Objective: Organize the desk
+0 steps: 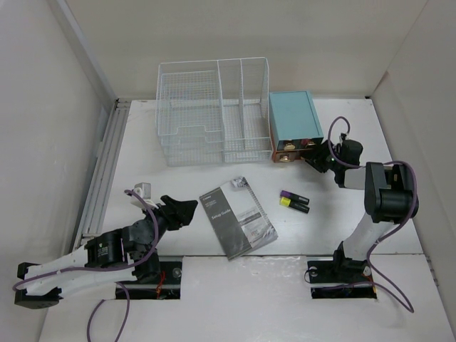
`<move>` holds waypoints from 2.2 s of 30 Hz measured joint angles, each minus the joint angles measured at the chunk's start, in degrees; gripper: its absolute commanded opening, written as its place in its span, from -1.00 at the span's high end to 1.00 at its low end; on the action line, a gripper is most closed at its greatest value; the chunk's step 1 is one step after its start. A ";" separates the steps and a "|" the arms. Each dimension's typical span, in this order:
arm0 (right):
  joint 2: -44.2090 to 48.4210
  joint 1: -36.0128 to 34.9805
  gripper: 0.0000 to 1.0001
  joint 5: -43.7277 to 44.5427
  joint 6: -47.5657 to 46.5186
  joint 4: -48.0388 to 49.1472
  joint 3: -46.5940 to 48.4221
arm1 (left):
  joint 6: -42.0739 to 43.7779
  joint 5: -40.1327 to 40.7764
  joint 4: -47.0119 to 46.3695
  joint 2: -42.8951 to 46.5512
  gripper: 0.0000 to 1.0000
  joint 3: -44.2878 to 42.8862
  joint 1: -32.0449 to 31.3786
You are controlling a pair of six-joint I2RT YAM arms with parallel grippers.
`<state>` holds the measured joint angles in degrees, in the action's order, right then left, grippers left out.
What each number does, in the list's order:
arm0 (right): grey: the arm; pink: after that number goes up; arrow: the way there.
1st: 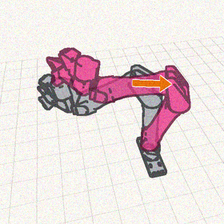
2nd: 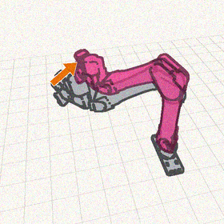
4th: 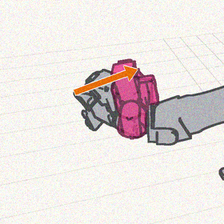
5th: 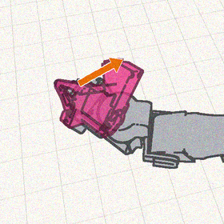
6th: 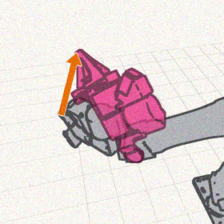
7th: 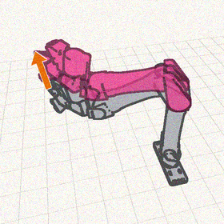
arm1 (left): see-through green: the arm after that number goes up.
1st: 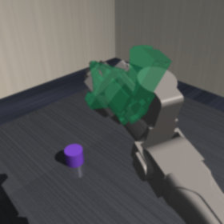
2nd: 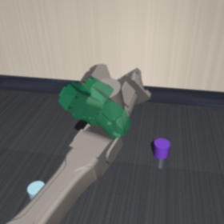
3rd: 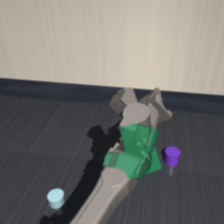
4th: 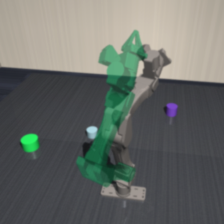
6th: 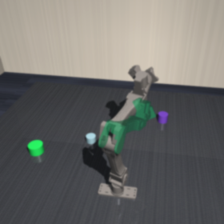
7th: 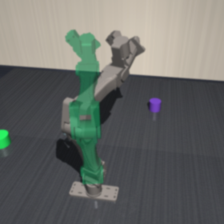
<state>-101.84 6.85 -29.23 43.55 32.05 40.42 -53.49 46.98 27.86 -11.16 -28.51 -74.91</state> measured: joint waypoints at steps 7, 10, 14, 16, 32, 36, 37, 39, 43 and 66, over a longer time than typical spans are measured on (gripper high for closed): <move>-0.04 -0.07 0.41 -0.39 0.46 0.11 -0.04 | -0.42 0.07 0.33 0.00 -0.25 0.00 0.00; -0.04 0.28 0.43 -0.81 0.46 0.20 -0.11 | -0.46 0.07 0.35 0.00 -0.25 0.00 0.00; 0.22 0.94 0.43 -1.70 0.17 1.44 -1.27 | -0.48 0.07 0.35 0.00 -0.25 0.00 0.00; 1.44 1.20 0.43 -2.56 -0.63 1.03 -2.29 | -0.46 0.07 0.35 0.00 -0.25 0.00 0.00; 13.64 5.44 -0.25 -12.50 -17.84 -21.64 -7.10 | -0.46 0.04 0.50 0.00 -0.25 0.00 0.00; 14.49 5.46 -0.30 -18.69 -20.06 -23.85 -7.10 | -0.46 0.04 0.50 0.00 -0.25 0.00 0.00; 15.32 5.46 -0.30 -20.94 -20.41 -24.44 -7.10 | -0.46 0.02 0.50 0.00 -0.25 0.00 0.00; 18.12 5.44 -0.30 -25.29 -20.94 -25.35 -7.10 | -0.42 0.04 0.48 0.00 -0.25 0.00 0.00; 27.47 4.22 -0.15 -33.33 -21.81 -26.36 -6.93 | -0.15 0.02 0.26 0.00 -0.25 0.00 0.00; 26.64 -33.16 0.35 17.70 -82.95 -68.28 14.32 | 2.05 -1.27 -1.88 1.01 -0.22 0.00 0.00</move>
<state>-75.20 -26.30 -11.53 -39.40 -36.23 54.74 -51.44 45.71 25.98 -10.15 -28.51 -74.91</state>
